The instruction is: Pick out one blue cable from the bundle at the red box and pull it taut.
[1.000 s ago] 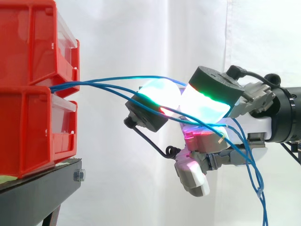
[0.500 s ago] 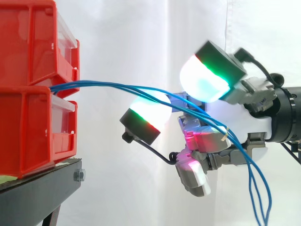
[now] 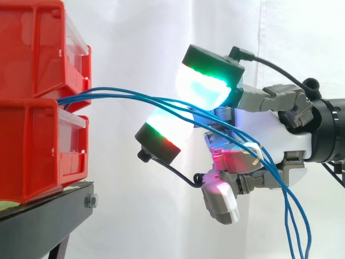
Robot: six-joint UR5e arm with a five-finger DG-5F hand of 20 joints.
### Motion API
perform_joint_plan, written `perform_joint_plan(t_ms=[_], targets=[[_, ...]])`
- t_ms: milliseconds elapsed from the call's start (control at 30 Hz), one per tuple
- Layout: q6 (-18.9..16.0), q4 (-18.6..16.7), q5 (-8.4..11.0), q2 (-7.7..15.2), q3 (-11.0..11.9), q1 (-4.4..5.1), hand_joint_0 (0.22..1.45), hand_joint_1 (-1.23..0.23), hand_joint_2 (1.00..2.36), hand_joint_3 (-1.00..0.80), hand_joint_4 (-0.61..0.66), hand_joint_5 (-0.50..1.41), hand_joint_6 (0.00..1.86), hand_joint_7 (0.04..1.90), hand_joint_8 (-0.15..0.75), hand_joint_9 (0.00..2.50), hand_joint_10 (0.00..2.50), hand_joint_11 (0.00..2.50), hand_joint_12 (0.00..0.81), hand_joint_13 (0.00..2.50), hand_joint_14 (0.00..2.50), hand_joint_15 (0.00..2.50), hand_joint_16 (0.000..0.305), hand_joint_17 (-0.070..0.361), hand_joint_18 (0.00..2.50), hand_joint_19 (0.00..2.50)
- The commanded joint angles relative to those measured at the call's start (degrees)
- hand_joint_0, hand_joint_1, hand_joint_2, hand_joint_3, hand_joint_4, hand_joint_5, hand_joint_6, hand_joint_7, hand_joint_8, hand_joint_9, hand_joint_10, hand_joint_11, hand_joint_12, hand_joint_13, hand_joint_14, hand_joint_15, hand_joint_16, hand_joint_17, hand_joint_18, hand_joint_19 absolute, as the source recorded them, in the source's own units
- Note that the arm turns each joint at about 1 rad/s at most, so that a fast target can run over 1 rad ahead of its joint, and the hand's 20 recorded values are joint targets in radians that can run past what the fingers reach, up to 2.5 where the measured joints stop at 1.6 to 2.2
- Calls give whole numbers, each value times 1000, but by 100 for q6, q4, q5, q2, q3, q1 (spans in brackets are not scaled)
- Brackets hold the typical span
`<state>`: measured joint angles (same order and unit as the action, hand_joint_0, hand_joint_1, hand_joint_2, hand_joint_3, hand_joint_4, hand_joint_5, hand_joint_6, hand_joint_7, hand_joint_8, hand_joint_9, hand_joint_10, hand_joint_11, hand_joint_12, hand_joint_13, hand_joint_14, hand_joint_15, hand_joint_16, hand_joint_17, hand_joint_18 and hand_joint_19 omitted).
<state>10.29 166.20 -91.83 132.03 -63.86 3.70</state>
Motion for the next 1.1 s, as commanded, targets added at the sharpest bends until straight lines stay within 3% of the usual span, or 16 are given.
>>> perform_joint_plan(t_ms=[0, 600, 1067], targets=[[-1, 0, -1, 7, 6, 0, 594, -559, 1015, -287, -28, -81, 892, 839, 281, 1399, 27, 783, 352, 1131, 21, 516, 43, 97, 812, 912], [-1, 0, -1, 7, 6, 0, 602, -736, 1016, -197, -4, -93, 922, 827, 288, 1354, 29, 788, 370, 1129, 20, 517, 54, 122, 864, 871], [8, 0, -10, -1, 6, -9, 702, -841, 1019, -205, -182, -96, 954, 887, 253, 1333, 30, 812, 332, 1092, 21, 530, 48, 107, 824, 860]])
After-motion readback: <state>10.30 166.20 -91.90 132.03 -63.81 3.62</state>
